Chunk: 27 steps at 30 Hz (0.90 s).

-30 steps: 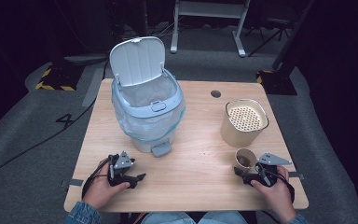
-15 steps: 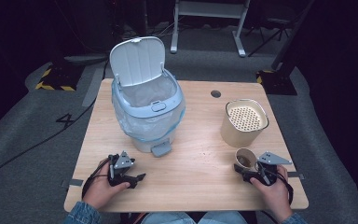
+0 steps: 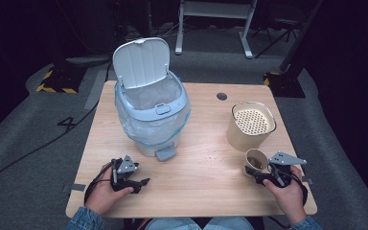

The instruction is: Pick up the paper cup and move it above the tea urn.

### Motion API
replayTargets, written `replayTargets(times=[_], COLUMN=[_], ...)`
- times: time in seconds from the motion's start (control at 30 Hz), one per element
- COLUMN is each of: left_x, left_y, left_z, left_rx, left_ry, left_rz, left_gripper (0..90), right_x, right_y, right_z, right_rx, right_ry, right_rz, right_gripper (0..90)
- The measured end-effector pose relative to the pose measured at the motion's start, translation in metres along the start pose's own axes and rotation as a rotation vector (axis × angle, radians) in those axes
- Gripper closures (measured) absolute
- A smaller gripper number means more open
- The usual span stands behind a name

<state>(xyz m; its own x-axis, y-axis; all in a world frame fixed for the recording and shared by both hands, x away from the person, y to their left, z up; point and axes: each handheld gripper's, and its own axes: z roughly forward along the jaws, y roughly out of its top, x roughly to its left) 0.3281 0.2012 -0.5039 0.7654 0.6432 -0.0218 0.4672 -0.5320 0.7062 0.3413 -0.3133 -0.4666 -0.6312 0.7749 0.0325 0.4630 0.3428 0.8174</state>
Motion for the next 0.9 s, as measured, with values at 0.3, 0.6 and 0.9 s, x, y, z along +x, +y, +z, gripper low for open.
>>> replayTargets(times=[0.3, 0.6, 0.9], left_x=[0.000, 0.000, 0.000], left_y=[0.000, 0.000, 0.000], left_z=[0.000, 0.000, 0.000], left_rx=[0.001, 0.001, 0.002], left_ry=[0.000, 0.002, 0.004], left_rz=[-0.004, -0.004, -0.007], left_gripper=[26.7, 26.7, 26.7], right_x=[-0.014, -0.031, -0.044], right_y=[0.018, 0.044, 0.065], right_z=[-0.023, -0.048, -0.065], right_rx=[-0.022, -0.031, -0.050], right_ry=[0.037, 0.014, -0.013], right_rz=[0.030, 0.049, 0.064], right_gripper=[34.0, 34.3, 34.4])
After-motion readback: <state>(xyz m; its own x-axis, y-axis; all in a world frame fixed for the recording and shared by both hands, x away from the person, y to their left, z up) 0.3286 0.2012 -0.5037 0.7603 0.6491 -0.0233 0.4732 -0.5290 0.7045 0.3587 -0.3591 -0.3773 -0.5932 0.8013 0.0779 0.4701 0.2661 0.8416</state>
